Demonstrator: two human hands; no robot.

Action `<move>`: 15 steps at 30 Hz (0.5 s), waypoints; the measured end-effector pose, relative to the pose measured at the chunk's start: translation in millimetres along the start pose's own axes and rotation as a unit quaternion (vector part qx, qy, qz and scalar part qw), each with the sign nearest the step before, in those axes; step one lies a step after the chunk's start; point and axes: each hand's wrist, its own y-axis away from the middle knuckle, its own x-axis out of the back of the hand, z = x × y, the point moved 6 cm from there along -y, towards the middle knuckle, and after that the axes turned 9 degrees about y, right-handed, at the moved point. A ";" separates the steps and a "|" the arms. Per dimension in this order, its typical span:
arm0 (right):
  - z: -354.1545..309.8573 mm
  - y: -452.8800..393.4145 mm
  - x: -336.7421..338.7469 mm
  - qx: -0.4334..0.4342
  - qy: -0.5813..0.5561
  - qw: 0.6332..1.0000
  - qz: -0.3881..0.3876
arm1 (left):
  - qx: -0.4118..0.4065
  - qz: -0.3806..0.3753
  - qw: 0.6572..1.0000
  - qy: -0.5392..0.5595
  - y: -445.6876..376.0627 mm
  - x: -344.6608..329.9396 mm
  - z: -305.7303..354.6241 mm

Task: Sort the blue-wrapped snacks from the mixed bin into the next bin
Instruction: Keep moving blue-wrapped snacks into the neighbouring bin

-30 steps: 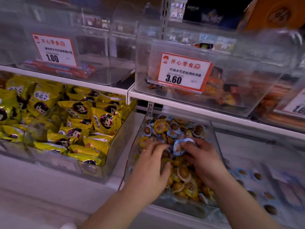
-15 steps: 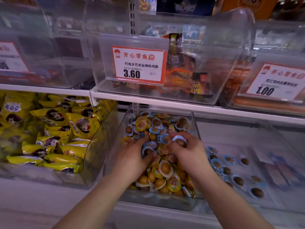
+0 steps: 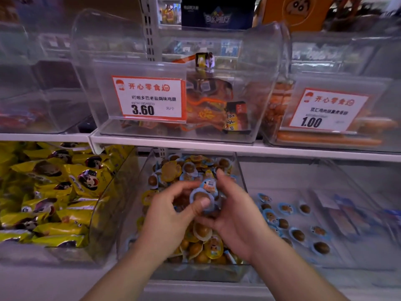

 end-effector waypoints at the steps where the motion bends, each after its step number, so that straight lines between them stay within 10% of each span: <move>1: 1.4 0.9 -1.7 0.005 0.005 1.000 0.006 | -0.014 0.003 0.999 -0.053 1.7 -2.5 2.1; 10: -85.5 27.1 59.2 0.204 0.138 0.946 0.209 | -0.060 -0.047 0.979 -0.187 16.9 -12.4 -10.7; 15: -91.8 50.8 146.0 0.015 0.465 0.853 0.236 | -0.003 -0.077 0.961 -0.265 18.6 6.3 -29.5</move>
